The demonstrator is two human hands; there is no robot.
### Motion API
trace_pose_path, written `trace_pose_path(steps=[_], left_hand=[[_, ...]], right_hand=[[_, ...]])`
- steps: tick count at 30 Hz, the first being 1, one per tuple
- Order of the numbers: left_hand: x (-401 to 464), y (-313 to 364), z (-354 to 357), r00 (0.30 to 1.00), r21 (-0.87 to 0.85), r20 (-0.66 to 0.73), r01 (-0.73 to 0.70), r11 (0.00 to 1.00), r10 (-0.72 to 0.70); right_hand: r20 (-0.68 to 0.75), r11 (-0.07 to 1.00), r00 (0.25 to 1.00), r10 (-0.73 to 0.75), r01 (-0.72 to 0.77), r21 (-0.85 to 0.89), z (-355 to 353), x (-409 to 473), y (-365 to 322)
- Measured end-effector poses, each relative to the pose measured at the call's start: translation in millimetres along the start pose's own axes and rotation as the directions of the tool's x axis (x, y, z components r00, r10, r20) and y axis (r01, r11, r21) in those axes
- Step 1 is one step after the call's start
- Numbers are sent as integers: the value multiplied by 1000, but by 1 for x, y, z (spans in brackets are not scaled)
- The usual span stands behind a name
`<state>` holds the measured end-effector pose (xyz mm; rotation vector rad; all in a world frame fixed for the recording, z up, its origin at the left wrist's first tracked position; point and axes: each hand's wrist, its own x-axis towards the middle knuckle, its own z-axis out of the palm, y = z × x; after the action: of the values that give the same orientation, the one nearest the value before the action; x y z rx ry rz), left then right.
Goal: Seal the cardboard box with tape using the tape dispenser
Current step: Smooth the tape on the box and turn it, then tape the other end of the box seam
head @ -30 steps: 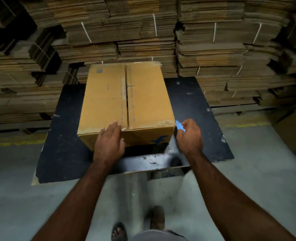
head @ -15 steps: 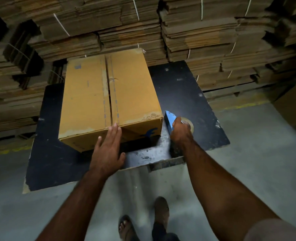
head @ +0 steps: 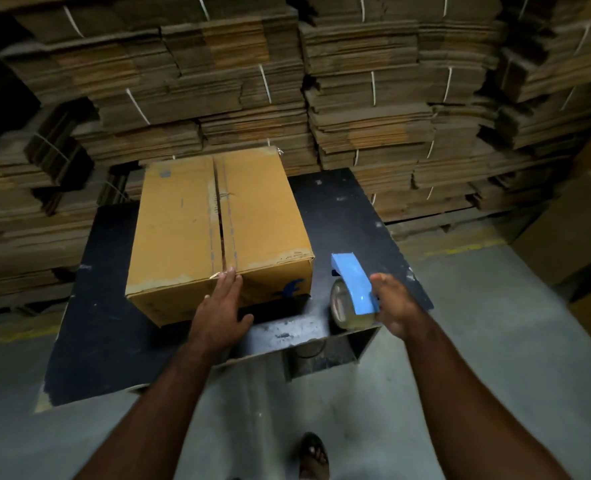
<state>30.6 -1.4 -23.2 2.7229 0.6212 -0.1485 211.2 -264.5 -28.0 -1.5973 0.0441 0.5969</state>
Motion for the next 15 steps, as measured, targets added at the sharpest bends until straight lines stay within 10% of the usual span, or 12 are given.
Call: trace_pose_path(steps=[8, 15], left_hand=[[4, 46, -48, 951, -490, -292, -57, 870, -102], [-14, 73, -134, 984, -897, -129, -62, 438, -126]], right_hand=[[64, 934, 995, 70, -88, 347, 30, -50, -68], [195, 940, 980, -33, -36, 340, 94, -73, -114]])
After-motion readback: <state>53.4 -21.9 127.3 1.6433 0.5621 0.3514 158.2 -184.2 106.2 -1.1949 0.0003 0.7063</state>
